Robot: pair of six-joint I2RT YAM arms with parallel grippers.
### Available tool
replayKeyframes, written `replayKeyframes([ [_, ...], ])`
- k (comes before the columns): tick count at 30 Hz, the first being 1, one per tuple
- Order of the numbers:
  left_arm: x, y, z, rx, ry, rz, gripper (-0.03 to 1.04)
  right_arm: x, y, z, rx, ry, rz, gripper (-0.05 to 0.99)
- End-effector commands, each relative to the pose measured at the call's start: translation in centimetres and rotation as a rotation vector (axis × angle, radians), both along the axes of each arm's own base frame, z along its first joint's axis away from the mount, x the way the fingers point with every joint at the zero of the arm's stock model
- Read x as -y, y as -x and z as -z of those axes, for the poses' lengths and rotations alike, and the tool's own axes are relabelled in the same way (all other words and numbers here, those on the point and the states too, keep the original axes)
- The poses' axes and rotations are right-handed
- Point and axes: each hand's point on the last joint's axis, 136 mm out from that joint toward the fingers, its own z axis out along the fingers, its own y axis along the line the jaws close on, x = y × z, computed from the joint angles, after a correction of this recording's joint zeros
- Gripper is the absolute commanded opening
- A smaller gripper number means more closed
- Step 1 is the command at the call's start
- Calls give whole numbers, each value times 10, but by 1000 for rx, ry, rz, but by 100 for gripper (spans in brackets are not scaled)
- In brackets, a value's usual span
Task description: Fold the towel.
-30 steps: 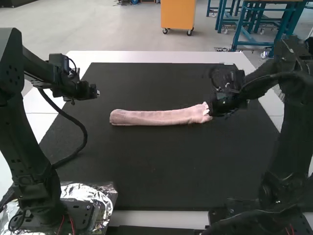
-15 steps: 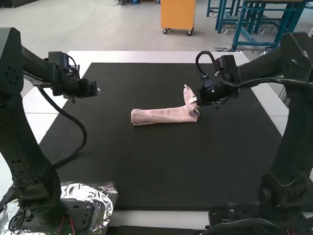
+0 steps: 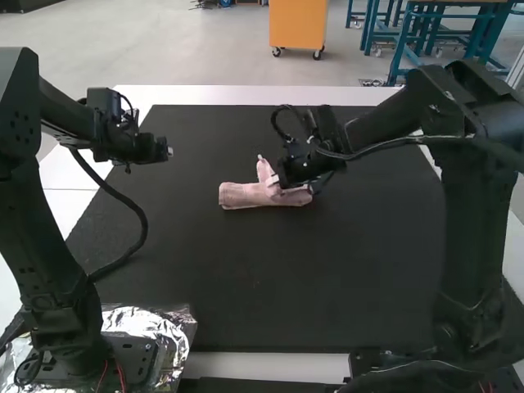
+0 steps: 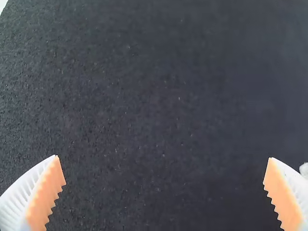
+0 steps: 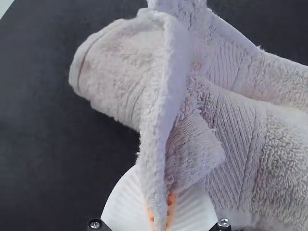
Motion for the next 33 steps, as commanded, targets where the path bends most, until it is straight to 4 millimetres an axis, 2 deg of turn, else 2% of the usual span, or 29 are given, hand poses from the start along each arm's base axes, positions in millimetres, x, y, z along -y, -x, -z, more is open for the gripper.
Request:
replayKeyframes([
  [1,2,0,-13,37,3,0,97,-24,-6,-14,29,-36,-23,-2],
  [8,3,3,-8,36,8,4,97,-52,-15,-7,41,-34,-50,-2],
  [13,3,1,-10,47,8,5,97,-65,-25,-9,57,-46,-58,-2],
  [17,3,0,-10,52,7,5,97,-75,-25,-8,49,-53,-71,-2],
  [18,3,0,-11,55,7,5,97,-78,-22,-7,30,-62,-71,3],
  [20,3,0,-11,53,7,5,97,-89,-10,-11,-17,-100,-102,32],
  [21,3,0,-10,52,6,6,97,-93,-3,-13,-34,-112,-128,42],
  [23,3,0,-11,55,7,5,97,-102,12,-20,-59,-132,-185,44],
  [25,3,-1,-11,59,6,5,97,-102,17,-33,-46,-133,-211,56],
  [26,3,-1,-11,59,6,5,97,-101,19,-41,-29,-132,-223,57],
  [27,3,-1,-12,62,8,3,97,-99,18,-52,-10,-138,-224,56],
  [28,3,-1,-11,59,9,2,97,-97,18,-62,5,-147,-219,49],
  [29,3,-1,-12,60,9,2,97,-93,14,-71,34,-166,-210,36],
  [31,3,-1,-11,60,9,2,97,-84,2,-91,127,-217,-188,-3],
  [33,6,-1,-12,61,10,7,97,-74,-8,-106,187,-264,-148,-2],
])
